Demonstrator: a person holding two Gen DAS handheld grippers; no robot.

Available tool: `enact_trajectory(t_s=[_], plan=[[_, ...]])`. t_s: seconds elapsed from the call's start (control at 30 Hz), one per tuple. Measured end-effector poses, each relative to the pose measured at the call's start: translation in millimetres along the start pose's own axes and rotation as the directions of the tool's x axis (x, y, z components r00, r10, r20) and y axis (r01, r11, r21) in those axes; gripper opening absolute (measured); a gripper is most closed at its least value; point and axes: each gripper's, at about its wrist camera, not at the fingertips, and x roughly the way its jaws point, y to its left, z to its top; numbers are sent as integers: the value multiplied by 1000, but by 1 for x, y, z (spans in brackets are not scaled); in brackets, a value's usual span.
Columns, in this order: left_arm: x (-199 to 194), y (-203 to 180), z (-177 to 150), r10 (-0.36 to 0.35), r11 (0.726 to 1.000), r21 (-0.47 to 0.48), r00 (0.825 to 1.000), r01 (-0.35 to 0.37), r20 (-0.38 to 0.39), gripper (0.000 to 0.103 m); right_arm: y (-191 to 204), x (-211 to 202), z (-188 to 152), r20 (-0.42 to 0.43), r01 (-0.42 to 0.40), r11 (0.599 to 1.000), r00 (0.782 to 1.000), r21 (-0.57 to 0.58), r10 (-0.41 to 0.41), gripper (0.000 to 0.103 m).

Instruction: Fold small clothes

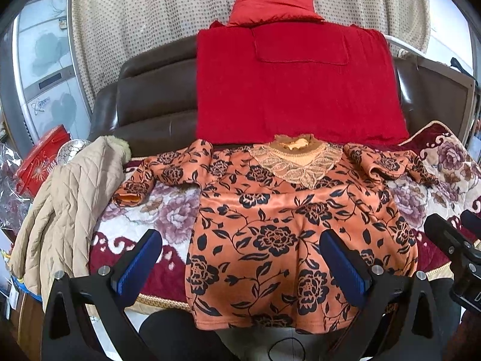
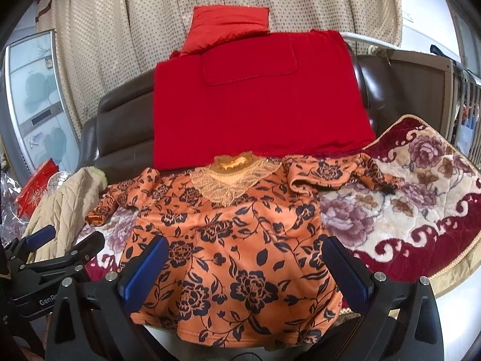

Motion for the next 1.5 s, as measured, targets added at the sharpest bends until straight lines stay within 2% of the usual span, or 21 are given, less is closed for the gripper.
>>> enact_trajectory(t_s=[0.37,0.8,1.0,1.23,1.37,1.43,1.5], plan=[[14,-1,-11,-5,1000,-2,998,5,-56,103,-4,17,-16,-79,5,1000,997,24,-3,103],[20,-2,-5,-7,1000,-6,999,7,-53,103,-4,19,-13,-75,6,1000,997,27,-4,103],[26,-8,13,-41,999,-3,998,41,-38,103,-17,22,0,-35,35,999,999,25,-34,103],[59,-27,46,-75,997,-4,996,74,-52,103,-73,45,38,50,119,988,991,99,-125,103],[78,-39,56,-74,997,5,995,75,-59,103,-130,87,63,58,94,971,992,220,-109,103],[88,-45,57,-73,997,16,995,74,-68,103,-161,118,71,18,71,947,997,313,-81,103],[98,-49,58,-66,997,35,994,69,-83,103,-201,157,74,-16,23,888,1000,458,-17,103]])
